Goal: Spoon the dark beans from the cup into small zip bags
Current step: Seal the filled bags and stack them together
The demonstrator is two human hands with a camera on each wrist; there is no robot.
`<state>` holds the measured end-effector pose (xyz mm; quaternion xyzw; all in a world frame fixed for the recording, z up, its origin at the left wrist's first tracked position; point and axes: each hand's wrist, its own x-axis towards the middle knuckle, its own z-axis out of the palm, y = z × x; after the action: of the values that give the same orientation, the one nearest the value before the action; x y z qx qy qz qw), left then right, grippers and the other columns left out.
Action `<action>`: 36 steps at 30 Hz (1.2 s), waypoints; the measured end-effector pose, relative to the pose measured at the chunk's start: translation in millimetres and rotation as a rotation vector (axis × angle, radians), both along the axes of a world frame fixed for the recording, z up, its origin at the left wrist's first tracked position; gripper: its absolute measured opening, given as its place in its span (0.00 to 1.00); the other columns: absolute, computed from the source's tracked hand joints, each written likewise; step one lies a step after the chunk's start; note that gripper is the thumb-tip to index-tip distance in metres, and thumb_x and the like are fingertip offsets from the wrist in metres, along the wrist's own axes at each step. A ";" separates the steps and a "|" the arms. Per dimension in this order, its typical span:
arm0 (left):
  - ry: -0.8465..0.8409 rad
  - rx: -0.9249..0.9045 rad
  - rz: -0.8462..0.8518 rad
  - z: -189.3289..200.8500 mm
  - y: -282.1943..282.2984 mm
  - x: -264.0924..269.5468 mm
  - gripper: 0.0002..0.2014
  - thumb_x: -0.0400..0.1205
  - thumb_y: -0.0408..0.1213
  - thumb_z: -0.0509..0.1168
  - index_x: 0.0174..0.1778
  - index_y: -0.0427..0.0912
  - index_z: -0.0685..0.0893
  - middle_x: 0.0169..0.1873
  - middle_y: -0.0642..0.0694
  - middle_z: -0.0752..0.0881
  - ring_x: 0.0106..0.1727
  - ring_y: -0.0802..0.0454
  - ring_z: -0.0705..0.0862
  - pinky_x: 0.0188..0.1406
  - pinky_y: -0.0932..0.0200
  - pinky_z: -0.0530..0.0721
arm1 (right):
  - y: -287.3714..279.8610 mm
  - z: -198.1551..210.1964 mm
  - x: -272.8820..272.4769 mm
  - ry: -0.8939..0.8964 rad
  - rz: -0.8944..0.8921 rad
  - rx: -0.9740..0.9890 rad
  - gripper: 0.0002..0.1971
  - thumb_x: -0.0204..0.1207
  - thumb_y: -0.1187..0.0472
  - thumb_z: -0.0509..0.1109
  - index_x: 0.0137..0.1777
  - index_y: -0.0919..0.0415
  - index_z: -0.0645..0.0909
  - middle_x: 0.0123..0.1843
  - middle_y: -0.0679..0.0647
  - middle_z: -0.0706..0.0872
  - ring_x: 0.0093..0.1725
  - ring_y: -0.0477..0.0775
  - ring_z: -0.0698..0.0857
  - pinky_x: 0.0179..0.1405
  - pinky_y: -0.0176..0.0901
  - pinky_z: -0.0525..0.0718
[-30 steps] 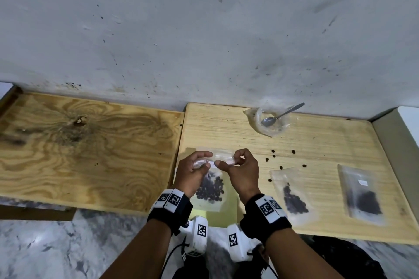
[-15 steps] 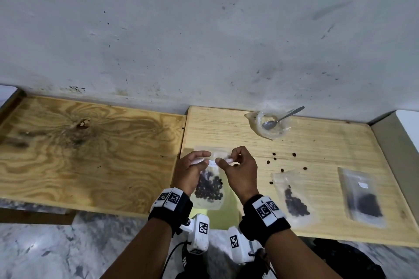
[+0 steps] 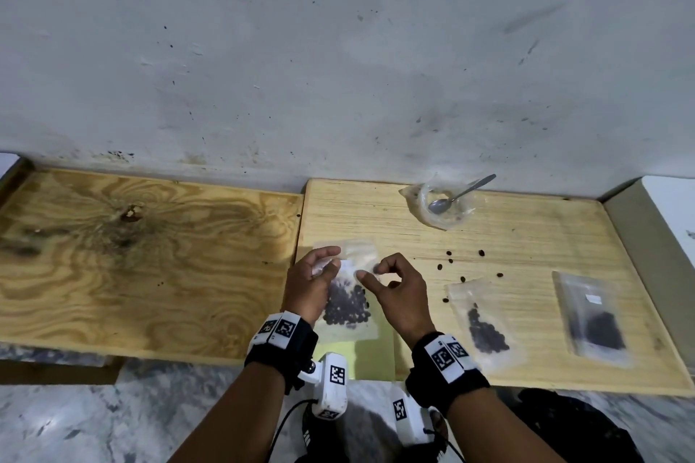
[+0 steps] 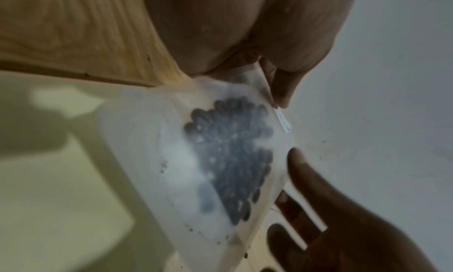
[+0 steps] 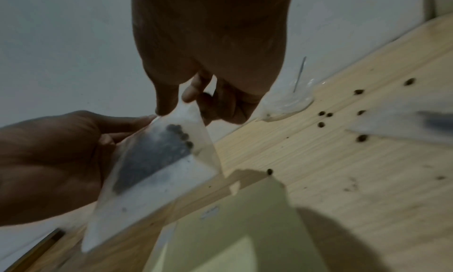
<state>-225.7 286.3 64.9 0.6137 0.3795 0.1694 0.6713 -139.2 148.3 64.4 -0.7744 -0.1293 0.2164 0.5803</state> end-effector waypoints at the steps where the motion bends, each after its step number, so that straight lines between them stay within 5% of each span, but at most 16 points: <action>1: 0.001 -0.029 0.013 0.3 -1.7 4.4 0.09 0.81 0.33 0.70 0.53 0.51 0.89 0.53 0.54 0.89 0.50 0.65 0.85 0.43 0.71 0.80 | -8.9 -1.8 1.6 0.034 0.029 -0.006 0.14 0.68 0.57 0.84 0.42 0.58 0.81 0.45 0.54 0.87 0.42 0.53 0.84 0.41 0.45 0.82; 5: -0.034 -0.141 0.015 7.2 -23.3 33.3 0.13 0.80 0.29 0.69 0.59 0.45 0.88 0.56 0.51 0.88 0.55 0.64 0.84 0.47 0.68 0.78 | -51.7 -8.8 13.6 0.172 0.133 -0.042 0.12 0.67 0.68 0.83 0.46 0.57 0.86 0.50 0.58 0.89 0.51 0.59 0.87 0.41 0.40 0.83; 10: -0.035 -0.235 -0.122 4.1 -77.5 79.4 0.16 0.79 0.26 0.69 0.59 0.46 0.88 0.53 0.50 0.87 0.50 0.55 0.85 0.47 0.60 0.79 | -113.3 -1.8 57.9 0.260 -0.125 0.021 0.14 0.68 0.75 0.80 0.49 0.59 0.87 0.45 0.49 0.86 0.43 0.52 0.81 0.28 0.28 0.76; 14: 0.075 -0.156 -0.276 -8.5 -143.7 119.9 0.18 0.79 0.20 0.64 0.53 0.46 0.89 0.50 0.48 0.87 0.43 0.50 0.85 0.33 0.62 0.83 | -185.5 -6.0 105.4 0.238 -0.250 -0.060 0.15 0.67 0.75 0.80 0.49 0.59 0.88 0.50 0.53 0.89 0.52 0.53 0.84 0.46 0.42 0.84; 17: 0.155 -0.159 -0.425 -16.3 -205.2 164.6 0.18 0.77 0.20 0.64 0.52 0.46 0.90 0.48 0.48 0.88 0.41 0.48 0.85 0.35 0.59 0.83 | -251.7 -12.8 142.9 0.222 -0.266 -0.208 0.14 0.65 0.72 0.81 0.48 0.57 0.87 0.47 0.52 0.88 0.52 0.58 0.85 0.51 0.52 0.85; 21: 0.304 -0.259 -0.606 -26.6 -279.3 222.5 0.14 0.81 0.22 0.63 0.59 0.36 0.85 0.48 0.43 0.86 0.33 0.51 0.83 0.24 0.65 0.77 | -325.4 -21.7 184.3 0.221 -0.290 -0.408 0.17 0.64 0.65 0.82 0.54 0.58 0.87 0.50 0.50 0.89 0.54 0.52 0.87 0.51 0.42 0.83; 25: 0.393 -0.274 -0.661 -32.2 -338.9 262.8 0.12 0.81 0.22 0.63 0.58 0.37 0.83 0.45 0.41 0.85 0.32 0.52 0.81 0.22 0.65 0.75 | -373.2 -28.7 211.9 0.149 -0.276 -0.587 0.17 0.69 0.55 0.79 0.58 0.54 0.86 0.53 0.50 0.89 0.54 0.54 0.87 0.52 0.44 0.83; 32: 0.459 -0.159 -0.714 -45.4 -370.4 276.3 0.18 0.80 0.23 0.64 0.65 0.37 0.83 0.54 0.38 0.85 0.44 0.42 0.84 0.29 0.59 0.80 | -392.9 -45.1 223.6 0.151 -0.140 -0.777 0.27 0.66 0.48 0.78 0.66 0.50 0.80 0.64 0.56 0.81 0.59 0.62 0.86 0.57 0.51 0.85; 34: 0.471 -0.097 -0.721 -43.3 -367.1 274.0 0.18 0.79 0.28 0.68 0.65 0.43 0.83 0.63 0.41 0.85 0.57 0.38 0.86 0.48 0.47 0.87 | -390.8 -42.4 218.9 0.091 -0.156 -0.796 0.28 0.70 0.51 0.77 0.70 0.50 0.77 0.71 0.54 0.74 0.58 0.63 0.86 0.55 0.50 0.84; 36: 0.470 -0.019 -0.718 -40.5 -359.1 268.8 0.16 0.77 0.36 0.71 0.61 0.50 0.85 0.64 0.44 0.84 0.63 0.38 0.85 0.62 0.42 0.83 | -384.9 -37.9 212.5 -0.067 -0.230 -0.750 0.25 0.72 0.55 0.75 0.70 0.49 0.75 0.75 0.50 0.71 0.54 0.61 0.87 0.49 0.50 0.83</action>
<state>43.2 -72.7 24.5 0.7227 0.2860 -0.2229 0.5884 73.3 -236.6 26.5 -0.9487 0.0276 0.1569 0.2732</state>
